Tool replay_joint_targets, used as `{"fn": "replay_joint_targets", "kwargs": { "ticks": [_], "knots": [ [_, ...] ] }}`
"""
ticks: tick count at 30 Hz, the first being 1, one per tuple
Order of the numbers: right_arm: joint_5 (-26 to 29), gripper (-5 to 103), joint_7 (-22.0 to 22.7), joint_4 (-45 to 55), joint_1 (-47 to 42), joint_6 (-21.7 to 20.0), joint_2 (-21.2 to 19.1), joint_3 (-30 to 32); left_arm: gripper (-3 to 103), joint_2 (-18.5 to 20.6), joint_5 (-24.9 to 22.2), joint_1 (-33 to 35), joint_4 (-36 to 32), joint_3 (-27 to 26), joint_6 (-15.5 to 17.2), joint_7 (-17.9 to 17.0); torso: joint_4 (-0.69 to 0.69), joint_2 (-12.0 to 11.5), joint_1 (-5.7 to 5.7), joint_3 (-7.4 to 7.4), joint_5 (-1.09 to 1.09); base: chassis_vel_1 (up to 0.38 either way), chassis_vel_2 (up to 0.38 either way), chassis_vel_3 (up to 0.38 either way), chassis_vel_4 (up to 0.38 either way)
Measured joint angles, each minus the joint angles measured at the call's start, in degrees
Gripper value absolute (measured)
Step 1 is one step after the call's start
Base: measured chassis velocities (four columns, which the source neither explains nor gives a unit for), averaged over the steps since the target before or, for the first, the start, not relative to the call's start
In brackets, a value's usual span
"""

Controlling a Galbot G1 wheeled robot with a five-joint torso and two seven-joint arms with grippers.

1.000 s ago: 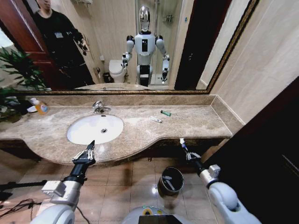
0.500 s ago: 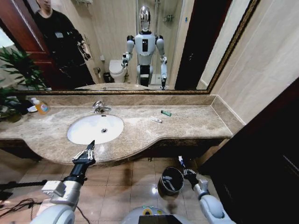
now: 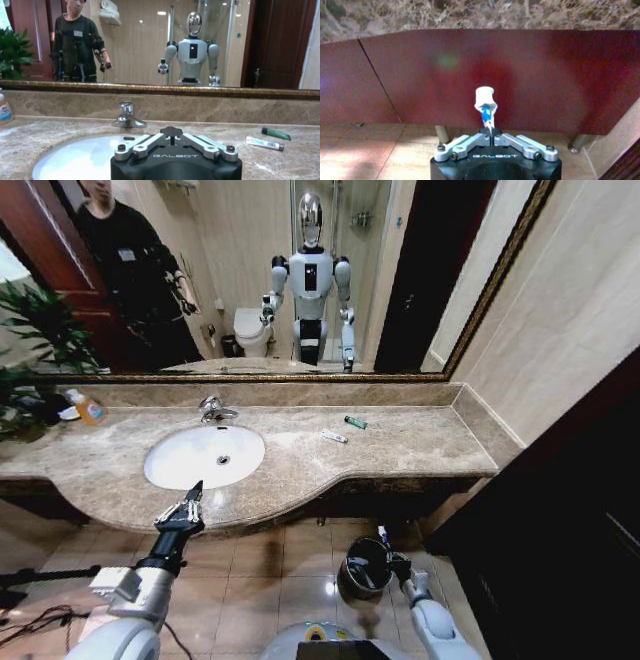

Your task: Pick up the trash from the sink and place it in the trash bin.

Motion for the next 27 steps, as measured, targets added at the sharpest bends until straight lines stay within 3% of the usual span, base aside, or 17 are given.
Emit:
{"fn": "replay_joint_targets", "kwargs": {
  "ticks": [6,10,13,14,16,20,27],
  "knots": [
    [-1.1,13,2.7,-2.3,1.2,1.0,0.9,-0.5,0,0.0,0.0,0.0,0.0,0.0,0.0,0.0,0.00,0.0,0.00,0.00,0.01,0.000,0.000,0.000,0.000],
    [-0.9,34,3.3,-2.8,1.7,1.2,1.0,-0.5,0,0.0,0.0,0.0,0.0,0.0,0.0,0.0,0.00,0.0,0.00,0.00,0.00,0.000,0.000,0.000,0.000],
    [-0.8,34,3.3,-2.8,1.8,1.3,0.9,-0.5,0,0.0,0.0,0.0,0.0,0.0,0.0,0.0,0.00,0.0,0.00,0.00,0.01,0.000,0.000,0.000,0.000],
    [-0.8,45,3.3,-2.8,1.8,1.5,0.8,-0.5,0,0.0,0.0,0.0,0.0,0.0,0.0,0.0,0.00,0.0,0.00,0.00,0.01,0.000,0.000,0.000,0.000],
    [-0.6,56,3.4,-2.8,1.8,1.7,0.5,-0.4,0,0.0,0.0,0.0,0.0,0.0,0.0,0.0,0.00,0.0,0.00,0.00,0.01,0.000,0.000,0.000,0.000],
    [-0.4,61,3.4,-3.0,1.8,2.0,0.2,-0.4,0,0.0,0.0,0.0,0.0,0.0,0.0,0.0,0.00,0.0,0.00,0.00,0.01,0.000,0.000,0.000,0.000],
    [0.7,94,3.5,-3.1,1.4,2.5,-0.8,-0.3,0,0.0,0.0,0.0,0.0,0.0,0.0,0.0,0.00,0.0,0.00,0.00,0.01,0.000,0.000,0.000,0.000]
  ]
}}
